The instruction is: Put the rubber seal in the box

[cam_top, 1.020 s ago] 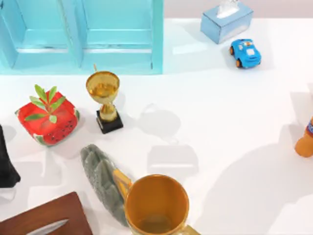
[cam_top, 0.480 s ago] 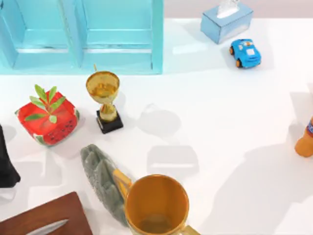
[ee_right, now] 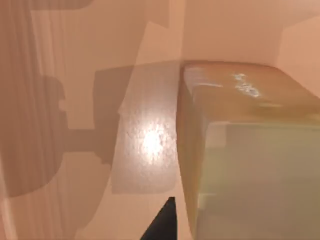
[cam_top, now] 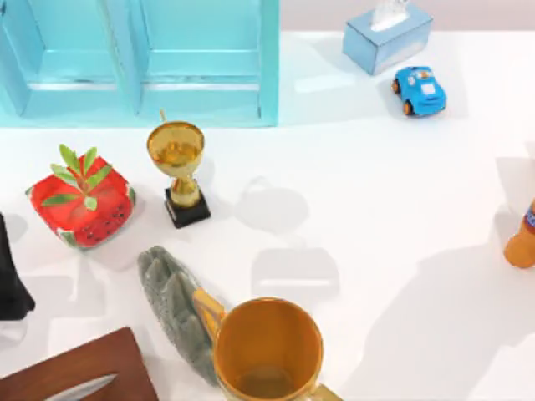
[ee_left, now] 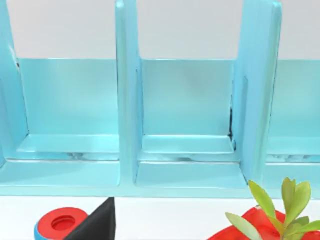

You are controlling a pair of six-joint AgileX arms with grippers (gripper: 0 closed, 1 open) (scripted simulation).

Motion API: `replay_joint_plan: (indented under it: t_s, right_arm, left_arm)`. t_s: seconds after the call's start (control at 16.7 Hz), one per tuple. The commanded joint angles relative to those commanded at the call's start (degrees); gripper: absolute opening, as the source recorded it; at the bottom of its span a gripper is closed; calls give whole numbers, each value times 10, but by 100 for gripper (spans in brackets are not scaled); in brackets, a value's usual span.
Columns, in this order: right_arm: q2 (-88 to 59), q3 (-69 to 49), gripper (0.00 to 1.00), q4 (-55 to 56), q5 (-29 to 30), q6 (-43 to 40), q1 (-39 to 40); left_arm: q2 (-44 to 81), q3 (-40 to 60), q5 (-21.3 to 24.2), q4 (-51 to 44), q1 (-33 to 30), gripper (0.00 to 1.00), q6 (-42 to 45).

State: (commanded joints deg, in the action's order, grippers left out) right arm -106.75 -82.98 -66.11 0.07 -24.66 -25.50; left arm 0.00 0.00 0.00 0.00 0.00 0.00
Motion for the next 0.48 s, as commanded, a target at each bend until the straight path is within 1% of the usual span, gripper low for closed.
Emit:
replay_joint_plan:
  t_s: [0.12,0.18,0.48]
  right_arm:
    - [0,0,98,0,0,0,0]
    - [0,0,100,0,0,0,0]
    - [0,0,100,0,0,0,0]
  left_arm:
    - [0,0,0,0,0,100,0]
    - [0,0,0,0,0,100,0]
    - [0,0,0,0,0,100,0]
